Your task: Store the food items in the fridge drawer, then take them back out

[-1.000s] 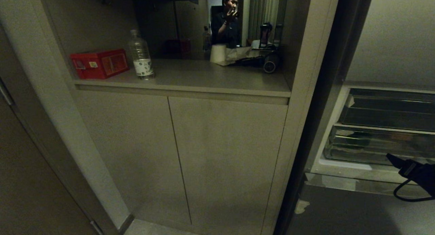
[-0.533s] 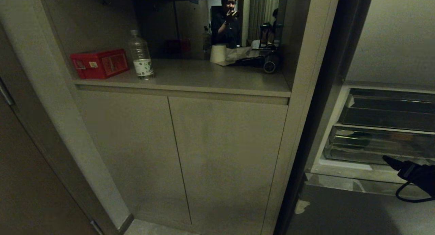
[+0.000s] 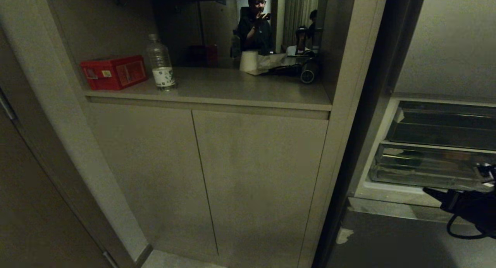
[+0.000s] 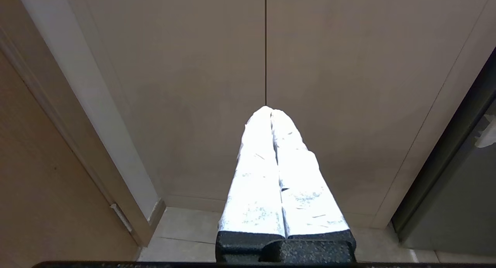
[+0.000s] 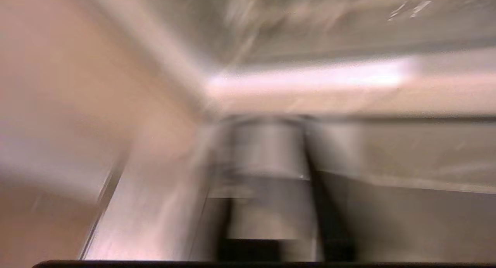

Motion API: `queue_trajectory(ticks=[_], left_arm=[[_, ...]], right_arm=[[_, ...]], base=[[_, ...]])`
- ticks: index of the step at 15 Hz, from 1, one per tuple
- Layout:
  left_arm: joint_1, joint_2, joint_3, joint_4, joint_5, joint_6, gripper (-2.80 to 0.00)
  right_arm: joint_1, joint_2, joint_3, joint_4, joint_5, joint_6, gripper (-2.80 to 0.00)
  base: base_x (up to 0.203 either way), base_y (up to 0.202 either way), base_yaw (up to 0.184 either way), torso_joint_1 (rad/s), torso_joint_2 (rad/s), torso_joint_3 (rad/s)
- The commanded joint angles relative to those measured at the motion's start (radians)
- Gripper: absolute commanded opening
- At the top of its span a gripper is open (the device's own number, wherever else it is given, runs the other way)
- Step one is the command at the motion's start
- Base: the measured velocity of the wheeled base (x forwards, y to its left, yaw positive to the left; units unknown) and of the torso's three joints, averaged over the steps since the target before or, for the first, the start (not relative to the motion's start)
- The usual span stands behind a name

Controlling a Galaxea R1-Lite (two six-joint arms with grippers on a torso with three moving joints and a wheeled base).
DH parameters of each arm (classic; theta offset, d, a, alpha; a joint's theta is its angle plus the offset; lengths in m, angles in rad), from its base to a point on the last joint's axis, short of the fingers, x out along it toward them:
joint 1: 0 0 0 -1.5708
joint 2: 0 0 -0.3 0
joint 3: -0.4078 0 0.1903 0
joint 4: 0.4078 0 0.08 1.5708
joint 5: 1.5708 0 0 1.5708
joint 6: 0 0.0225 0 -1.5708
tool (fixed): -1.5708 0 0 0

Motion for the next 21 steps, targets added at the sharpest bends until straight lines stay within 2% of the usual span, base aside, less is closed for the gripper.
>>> queue_trajectory(ticks=[1, 5, 6, 8, 11, 12, 13, 15, 16, 18, 21], left_arm=[[0.0, 0.001, 0.0, 0.0, 0.0, 0.0, -2.8], [0.0, 0.001, 0.0, 0.0, 0.0, 0.0, -2.8], [0.0, 0.001, 0.0, 0.0, 0.0, 0.0, -2.8], [0.0, 0.001, 0.0, 0.0, 0.0, 0.0, -2.8], [0.0, 0.001, 0.0, 0.0, 0.0, 0.0, -2.8], [0.0, 0.001, 0.0, 0.0, 0.0, 0.0, -2.8], [0.0, 0.001, 0.0, -0.001, 0.0, 0.0, -2.8], [0.0, 0.001, 0.0, 0.0, 0.0, 0.0, -2.8], [0.0, 0.001, 0.0, 0.0, 0.0, 0.0, -2.8], [0.0, 0.001, 0.0, -0.001, 0.0, 0.0, -2.8], [0.0, 0.001, 0.0, 0.0, 0.0, 0.0, -2.8]], right_arm=[[0.085, -0.05, 0.004, 0.099, 0.007, -0.023, -2.8], [0.249, -0.103, -0.003, 0.208, 0.0, -0.02, -2.8], [0.282, -0.124, -0.006, 0.217, -0.02, -0.019, -2.8], [0.316, -0.149, -0.02, 0.213, -0.111, -0.022, -2.8], [0.325, -0.132, -0.04, 0.136, -0.185, -0.022, -2.8], [0.325, -0.102, -0.042, 0.07, -0.204, -0.023, -2.8], [0.325, -0.063, -0.05, -0.011, -0.255, -0.028, -2.8], [0.335, -0.018, -0.061, -0.061, -0.321, -0.04, -2.8], [0.344, 0.004, -0.064, -0.063, -0.34, -0.047, 0.0], [0.355, 0.027, -0.089, -0.066, -0.372, -0.031, 0.0], [0.354, 0.046, -0.13, -0.065, -0.375, -0.023, 0.0]], base=[[0.0, 0.0, 0.0, 0.0, 0.0, 0.0], [0.0, 0.0, 0.0, 0.0, 0.0, 0.0], [0.0, 0.0, 0.0, 0.0, 0.0, 0.0], [0.0, 0.0, 0.0, 0.0, 0.0, 0.0], [0.0, 0.0, 0.0, 0.0, 0.0, 0.0], [0.0, 0.0, 0.0, 0.0, 0.0, 0.0], [0.0, 0.0, 0.0, 0.0, 0.0, 0.0], [0.0, 0.0, 0.0, 0.0, 0.0, 0.0], [0.0, 0.0, 0.0, 0.0, 0.0, 0.0], [0.0, 0.0, 0.0, 0.0, 0.0, 0.0], [0.0, 0.0, 0.0, 0.0, 0.0, 0.0]])
